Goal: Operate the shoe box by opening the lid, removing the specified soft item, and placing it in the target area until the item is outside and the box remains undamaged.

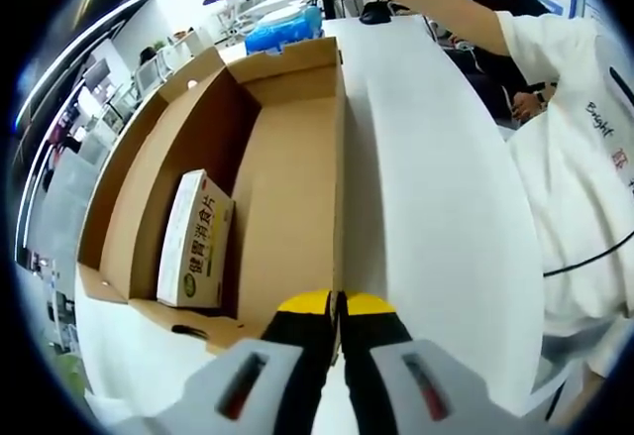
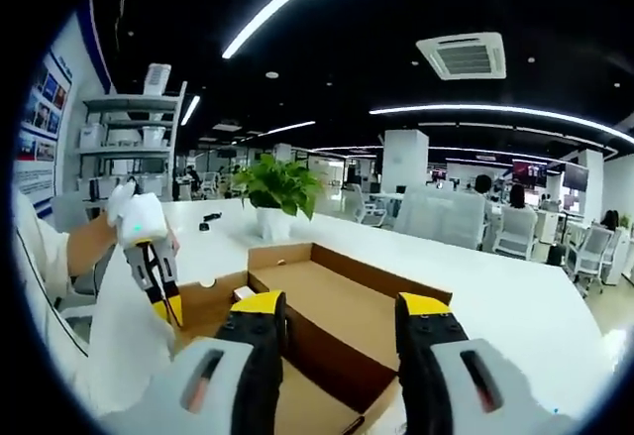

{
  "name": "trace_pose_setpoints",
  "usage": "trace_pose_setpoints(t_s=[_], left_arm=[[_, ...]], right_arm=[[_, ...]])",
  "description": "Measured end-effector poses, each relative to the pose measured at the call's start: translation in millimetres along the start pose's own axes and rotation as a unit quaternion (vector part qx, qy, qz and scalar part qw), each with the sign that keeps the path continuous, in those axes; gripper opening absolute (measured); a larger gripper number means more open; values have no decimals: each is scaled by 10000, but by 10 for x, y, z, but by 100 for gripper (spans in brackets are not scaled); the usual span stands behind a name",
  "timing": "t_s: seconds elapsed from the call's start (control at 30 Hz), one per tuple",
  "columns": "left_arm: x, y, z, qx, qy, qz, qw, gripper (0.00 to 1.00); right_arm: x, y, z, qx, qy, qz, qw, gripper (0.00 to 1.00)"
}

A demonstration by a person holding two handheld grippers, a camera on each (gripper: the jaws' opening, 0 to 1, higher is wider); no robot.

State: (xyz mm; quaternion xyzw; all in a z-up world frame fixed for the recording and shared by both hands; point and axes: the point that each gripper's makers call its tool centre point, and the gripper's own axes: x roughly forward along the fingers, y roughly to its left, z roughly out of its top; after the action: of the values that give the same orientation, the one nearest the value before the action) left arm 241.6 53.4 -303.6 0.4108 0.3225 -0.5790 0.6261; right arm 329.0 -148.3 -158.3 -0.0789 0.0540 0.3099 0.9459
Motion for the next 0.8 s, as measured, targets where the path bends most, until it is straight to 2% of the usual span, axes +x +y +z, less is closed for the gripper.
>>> trace_pose_setpoints(t_s=[0.03,0.1,0.13,0.2,0.27,0.3,0.4,0.63,0.8], left_arm=[[1,0,1,1,-1,-2,10000,2],[2,-1,4,-1,-2,-3,10000,2],[2,-2,6,-3,-2,-2,10000,2],[2,-3,9,4,-9,2,10000,2],[2,-2,9,2,-11,5,10000,2],[2,0,10,-4,-12,8,10000,2],[6,-2,16,5,-5,37,10000,2],[5,-1,19,14,-35,34,10000,2],[11,-6,23,11,-8,-25,10000,2]], right_arm=[[-2,13,20,-8,-47,43,10000,32],[-10,29,52,59,-89,73,9999,42],[-12,40,63,103,-97,83,9999,43],[-8,63,58,82,-64,82,9999,38],[24,39,19,-155,37,2,9999,30],[47,35,-1,-168,51,-57,9998,29],[131,170,-60,-101,80,153,9998,29],[212,275,-121,-351,289,308,9985,29],[219,314,-162,-301,269,311,9987,28]])
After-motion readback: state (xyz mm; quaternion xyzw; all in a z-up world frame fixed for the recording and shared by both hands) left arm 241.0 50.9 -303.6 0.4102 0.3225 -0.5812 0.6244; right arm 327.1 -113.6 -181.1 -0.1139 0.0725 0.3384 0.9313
